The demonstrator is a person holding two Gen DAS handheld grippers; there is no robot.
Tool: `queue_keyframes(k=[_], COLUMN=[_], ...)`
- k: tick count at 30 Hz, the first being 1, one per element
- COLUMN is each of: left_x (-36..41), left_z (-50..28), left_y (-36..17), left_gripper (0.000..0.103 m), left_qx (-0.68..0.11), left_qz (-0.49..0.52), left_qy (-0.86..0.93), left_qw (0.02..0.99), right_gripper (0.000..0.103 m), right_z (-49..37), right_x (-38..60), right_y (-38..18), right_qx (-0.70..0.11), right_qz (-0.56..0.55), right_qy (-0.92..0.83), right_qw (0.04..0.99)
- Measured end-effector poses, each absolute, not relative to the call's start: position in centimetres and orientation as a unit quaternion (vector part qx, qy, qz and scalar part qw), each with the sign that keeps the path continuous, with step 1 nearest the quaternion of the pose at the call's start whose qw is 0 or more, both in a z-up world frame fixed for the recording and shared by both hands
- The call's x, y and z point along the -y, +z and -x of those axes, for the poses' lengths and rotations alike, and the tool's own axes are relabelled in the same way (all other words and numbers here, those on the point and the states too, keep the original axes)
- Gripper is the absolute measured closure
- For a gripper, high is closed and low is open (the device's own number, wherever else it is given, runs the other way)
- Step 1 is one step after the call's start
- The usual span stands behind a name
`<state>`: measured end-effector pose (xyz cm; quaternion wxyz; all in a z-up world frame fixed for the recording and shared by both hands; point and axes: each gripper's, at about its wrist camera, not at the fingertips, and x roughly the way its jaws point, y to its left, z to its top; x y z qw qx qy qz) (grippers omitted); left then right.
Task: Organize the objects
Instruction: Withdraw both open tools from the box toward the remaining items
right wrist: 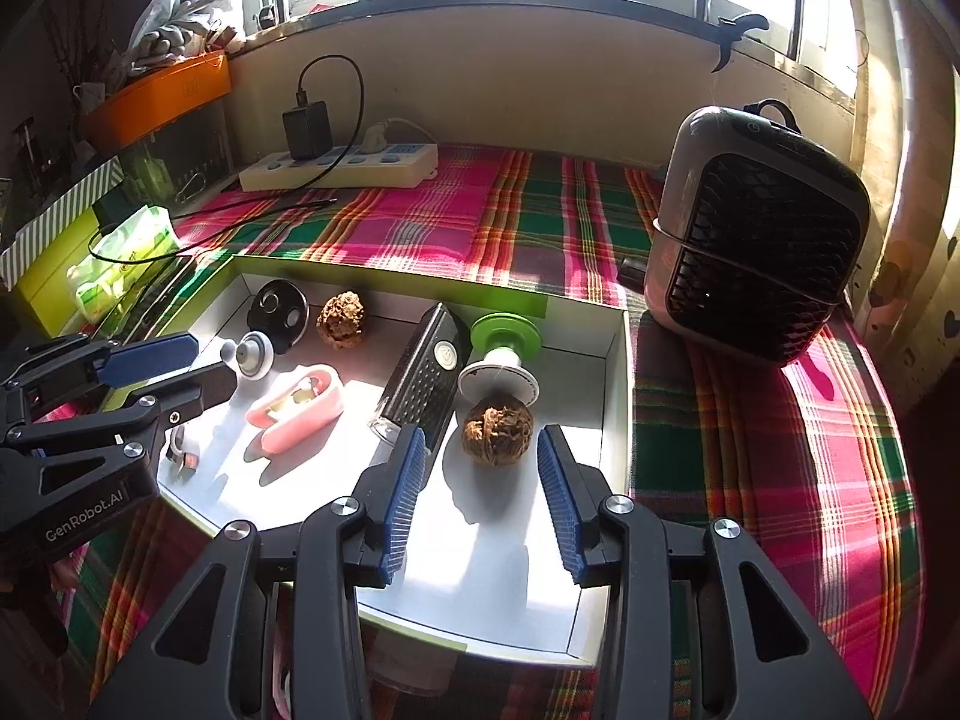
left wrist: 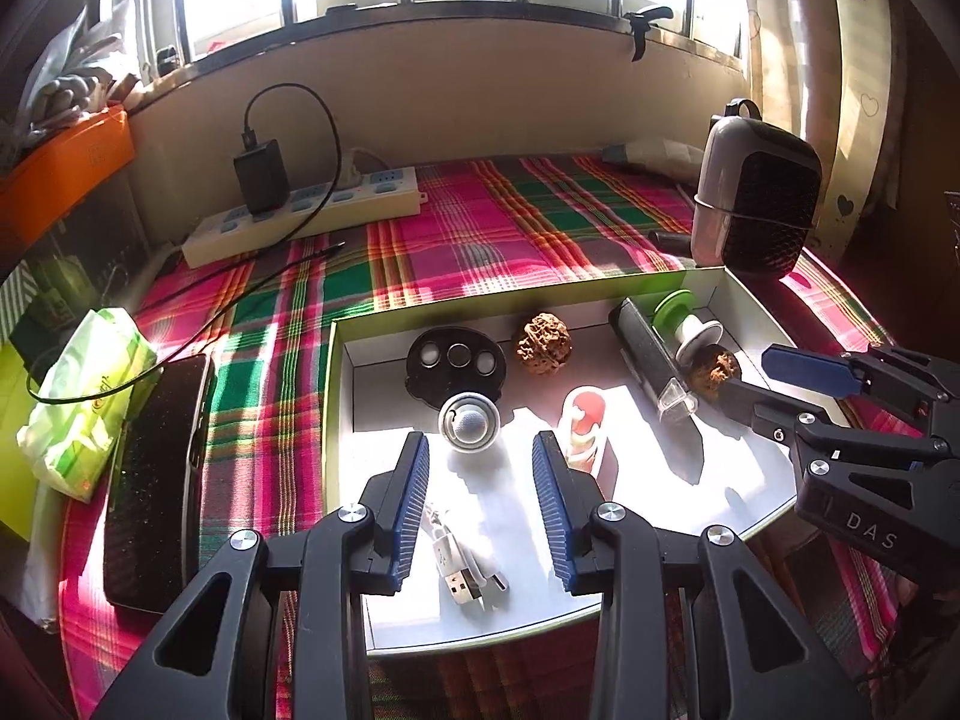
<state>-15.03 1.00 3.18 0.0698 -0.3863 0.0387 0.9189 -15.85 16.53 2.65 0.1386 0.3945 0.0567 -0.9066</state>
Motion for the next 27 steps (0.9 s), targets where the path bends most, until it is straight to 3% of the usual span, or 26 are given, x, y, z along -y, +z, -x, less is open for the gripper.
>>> queue_keyframes(k=[27], left_x=[-2.6], left_z=[7.3], left_y=[5.3], left_gripper=[0.069], left_qx=[-0.055], left_qz=[0.35], left_qy=[0.932], left_qw=[0.078], right_gripper=[0.062], right_z=[9.0], right_x=[-17.1], right_y=[5.2], right_qx=[-0.049], right_qz=[-0.358], right_qy=[-0.922], right_qw=[0.137])
